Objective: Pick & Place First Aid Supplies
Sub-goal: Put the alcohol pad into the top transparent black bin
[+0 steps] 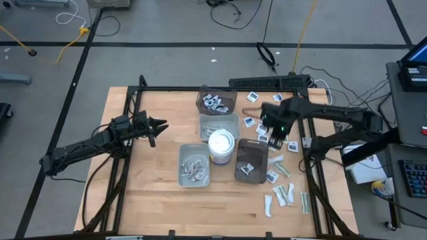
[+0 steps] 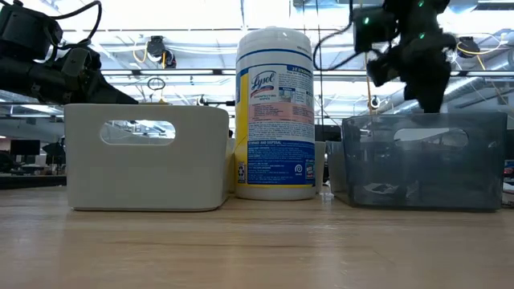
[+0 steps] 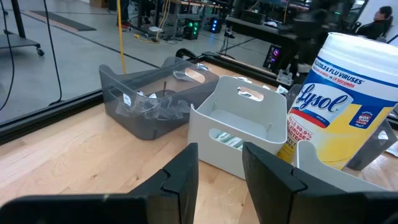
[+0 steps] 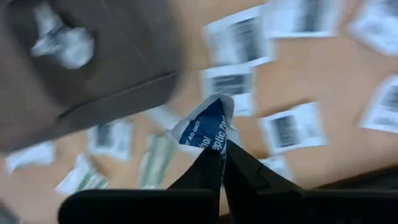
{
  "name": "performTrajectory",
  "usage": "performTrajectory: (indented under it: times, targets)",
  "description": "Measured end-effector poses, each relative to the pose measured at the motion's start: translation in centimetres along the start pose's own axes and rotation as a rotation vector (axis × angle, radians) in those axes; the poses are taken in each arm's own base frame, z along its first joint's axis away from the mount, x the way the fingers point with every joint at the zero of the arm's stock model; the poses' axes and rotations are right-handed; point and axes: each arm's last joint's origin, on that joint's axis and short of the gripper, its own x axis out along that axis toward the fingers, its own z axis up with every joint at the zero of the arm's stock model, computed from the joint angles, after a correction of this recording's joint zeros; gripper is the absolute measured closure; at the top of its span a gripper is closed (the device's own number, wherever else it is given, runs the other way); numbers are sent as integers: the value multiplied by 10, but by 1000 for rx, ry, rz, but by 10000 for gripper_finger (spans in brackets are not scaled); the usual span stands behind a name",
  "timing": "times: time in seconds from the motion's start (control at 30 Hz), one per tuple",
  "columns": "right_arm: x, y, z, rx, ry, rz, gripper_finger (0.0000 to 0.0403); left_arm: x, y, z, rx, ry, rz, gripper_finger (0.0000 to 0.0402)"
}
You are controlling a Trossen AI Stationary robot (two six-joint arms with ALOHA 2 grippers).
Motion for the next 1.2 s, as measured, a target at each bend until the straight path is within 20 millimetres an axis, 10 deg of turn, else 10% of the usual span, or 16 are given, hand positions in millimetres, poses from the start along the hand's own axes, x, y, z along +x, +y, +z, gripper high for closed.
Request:
performTrajectory:
  times: [0.27, 0.93, 1.2]
  targets:
    - [-6, -59, 15, 155, 3, -73, 402, 0, 0, 0, 0, 0, 0, 273]
    - [-53, -100, 208, -45, -195, -97, 403, 0, 0, 0, 0, 0, 0, 273]
    - [-43, -101, 245, -85, -241, -104, 403, 0, 0, 0, 0, 0, 0, 273]
